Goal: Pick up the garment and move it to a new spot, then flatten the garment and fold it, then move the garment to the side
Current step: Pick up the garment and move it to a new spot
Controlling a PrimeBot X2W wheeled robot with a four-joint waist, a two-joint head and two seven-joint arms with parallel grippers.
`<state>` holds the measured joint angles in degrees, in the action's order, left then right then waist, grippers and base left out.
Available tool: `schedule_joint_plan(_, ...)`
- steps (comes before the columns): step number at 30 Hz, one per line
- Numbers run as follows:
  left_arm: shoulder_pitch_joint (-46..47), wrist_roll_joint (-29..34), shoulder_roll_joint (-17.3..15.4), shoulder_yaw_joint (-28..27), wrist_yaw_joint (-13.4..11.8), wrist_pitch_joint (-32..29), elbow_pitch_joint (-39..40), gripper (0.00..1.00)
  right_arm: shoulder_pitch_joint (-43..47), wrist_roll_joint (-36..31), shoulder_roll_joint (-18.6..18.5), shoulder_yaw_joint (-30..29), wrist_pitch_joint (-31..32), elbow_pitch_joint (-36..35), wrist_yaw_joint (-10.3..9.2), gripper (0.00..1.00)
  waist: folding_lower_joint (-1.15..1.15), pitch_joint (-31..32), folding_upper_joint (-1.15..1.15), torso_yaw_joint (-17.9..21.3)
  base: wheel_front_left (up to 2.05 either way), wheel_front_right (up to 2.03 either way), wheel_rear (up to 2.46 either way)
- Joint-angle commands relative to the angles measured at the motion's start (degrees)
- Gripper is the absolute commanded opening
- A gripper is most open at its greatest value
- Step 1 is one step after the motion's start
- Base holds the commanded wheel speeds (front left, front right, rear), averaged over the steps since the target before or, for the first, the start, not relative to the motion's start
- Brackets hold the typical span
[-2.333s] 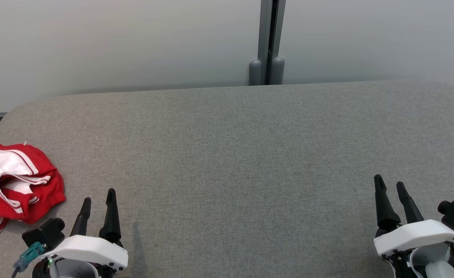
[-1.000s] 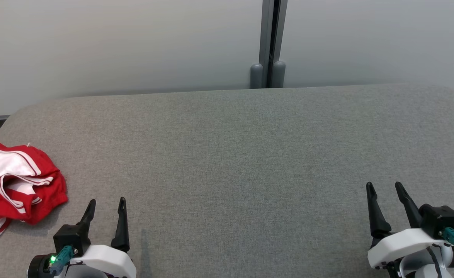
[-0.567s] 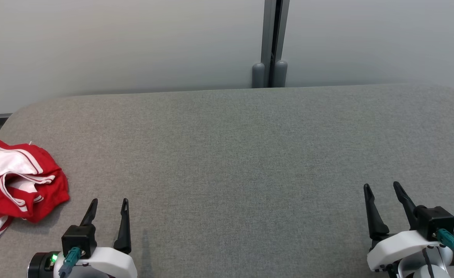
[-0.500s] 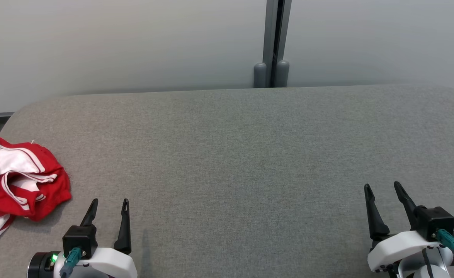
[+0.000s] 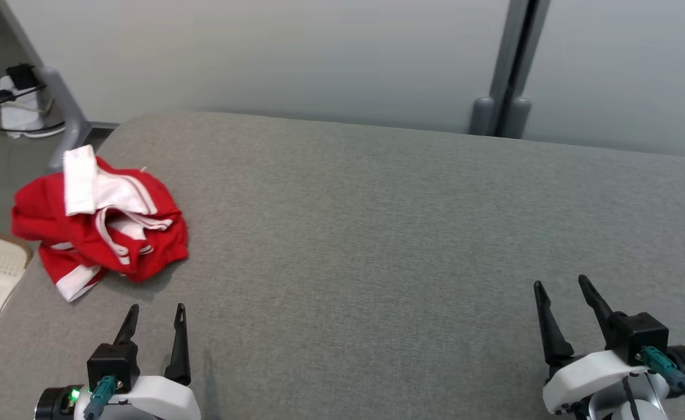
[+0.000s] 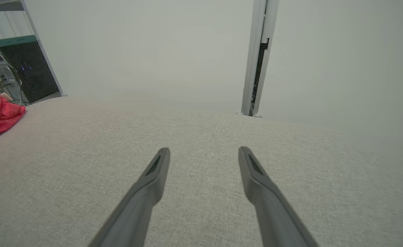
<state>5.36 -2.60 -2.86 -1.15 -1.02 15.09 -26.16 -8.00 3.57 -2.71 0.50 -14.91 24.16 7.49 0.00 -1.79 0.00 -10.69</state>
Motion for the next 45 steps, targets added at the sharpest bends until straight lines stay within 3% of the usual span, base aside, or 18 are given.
schedule_joint_plan(1, 0.34, -0.18, -0.22, -0.67, -0.33, 0.12, -0.16, 1.0, -0.78, 0.59, -0.41, 0.7, -0.42, 0.06, 0.01, 1.0, 0.0, -0.61, 0.0, -4.66, 0.0, 0.0, 0.0)
schedule_joint_plan(10, -0.45, -0.86, -0.16, -3.4, -1.07, 0.12, 0.11, 1.0, -1.85, 1.54, -0.43, 4.24, -0.38, 0.99, 0.01, 1.0, 0.0, -1.29, 0.0, -12.25, 0.0, 0.0, 0.0)
schedule_joint_plan(22, 0.05, -1.56, -0.1, -5.82, -0.49, 0.12, -0.47, 1.0, -2.27, 1.41, -0.43, 5.97, -0.38, 1.53, 0.01, 1.0, 0.0, -1.84, 0.0, -17.48, 0.0, 0.0, 0.0)
schedule_joint_plan(28, 0.64, -2.57, -0.12, -6.16, 0.01, 0.12, -1.72, 1.0, -2.94, 1.12, -0.42, 6.45, -0.38, 1.69, 0.01, 1.0, 0.0, -2.83, 0.0, -17.29, 0.0, 0.0, 0.0)
schedule_joint_plan(36, 6.13, -5.85, -0.15, -6.95, 3.67, 0.12, -6.69, 1.0, -4.79, 0.9, -1.05, 7.94, -0.38, 1.73, 0.01, 1.0, 0.0, -6.16, 0.0, -14.53, 0.0, 0.0, 0.0)
schedule_joint_plan(45, 23.02, -5.72, -5.49, -7.96, 7.01, 0.1, -15.5, 1.0, -7.47, 1.97, -3.51, 10.4, -0.37, 2.13, 0.01, 1.0, 0.0, -11.42, 0.0, -9.65, 0.0, 0.0, 0.0)
